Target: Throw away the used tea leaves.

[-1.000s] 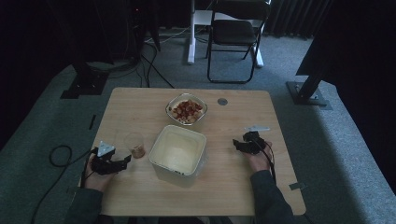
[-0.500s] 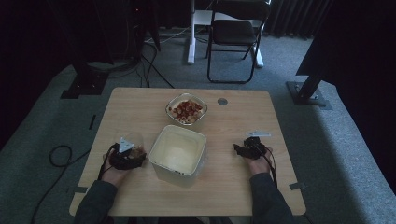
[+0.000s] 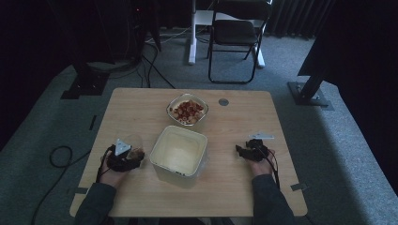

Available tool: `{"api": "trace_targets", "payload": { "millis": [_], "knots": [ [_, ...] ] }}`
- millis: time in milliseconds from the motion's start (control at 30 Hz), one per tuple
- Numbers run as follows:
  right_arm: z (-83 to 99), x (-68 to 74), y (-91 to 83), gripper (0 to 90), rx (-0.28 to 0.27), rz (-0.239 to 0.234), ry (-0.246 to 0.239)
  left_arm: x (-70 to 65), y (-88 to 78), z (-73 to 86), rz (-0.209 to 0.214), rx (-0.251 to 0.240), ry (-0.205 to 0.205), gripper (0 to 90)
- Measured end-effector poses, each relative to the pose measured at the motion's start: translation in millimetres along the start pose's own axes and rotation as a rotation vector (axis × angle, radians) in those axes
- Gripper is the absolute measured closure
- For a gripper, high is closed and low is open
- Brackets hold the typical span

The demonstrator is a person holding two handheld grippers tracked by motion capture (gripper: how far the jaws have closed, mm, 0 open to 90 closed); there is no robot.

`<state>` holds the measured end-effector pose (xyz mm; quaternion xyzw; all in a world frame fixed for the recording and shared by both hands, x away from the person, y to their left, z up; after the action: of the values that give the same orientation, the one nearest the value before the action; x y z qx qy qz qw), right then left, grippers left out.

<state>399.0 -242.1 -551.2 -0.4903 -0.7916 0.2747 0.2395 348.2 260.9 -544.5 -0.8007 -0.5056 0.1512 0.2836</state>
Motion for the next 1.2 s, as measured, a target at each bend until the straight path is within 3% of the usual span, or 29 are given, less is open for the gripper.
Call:
{"api": "trace_targets", "payload": {
  "millis": [233,500,667,933,1200],
  "knots": [
    [0.8,0.3,-0.1,43.9,-0.004,0.001,-0.003,2.3,-22.2,-7.1,-0.004,-0.125,-0.032,29.1],
    [0.8,0.8,0.4,43.5,-0.007,0.000,-0.007,5.9,-25.3,-14.1,0.034,-0.187,-0.061,28.8],
    [1.0,0.1,0.3,43.4,-0.009,-0.005,-0.008,4.4,-24.9,-15.2,0.055,-0.194,-0.059,27.9],
    [1.2,0.0,0.2,43.3,-0.010,-0.006,-0.010,4.3,-24.4,-16.2,0.048,-0.199,-0.054,26.0],
    [2.3,0.1,0.1,42.4,-0.016,-0.008,-0.015,6.9,-26.6,-25.0,-0.009,-0.225,-0.043,28.6]
  ]
}}
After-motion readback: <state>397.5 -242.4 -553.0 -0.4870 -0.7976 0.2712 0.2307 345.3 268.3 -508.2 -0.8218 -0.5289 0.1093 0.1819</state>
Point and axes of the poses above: each handheld gripper's, and its own axes: y roughly forward along the jaws, z roughly out of its underside, x roughly to its left, the point moved 1 cm from there along y, roughly forward along the jaws, and after that the axes turned 1 degree about -z, right-handed, at the moved point
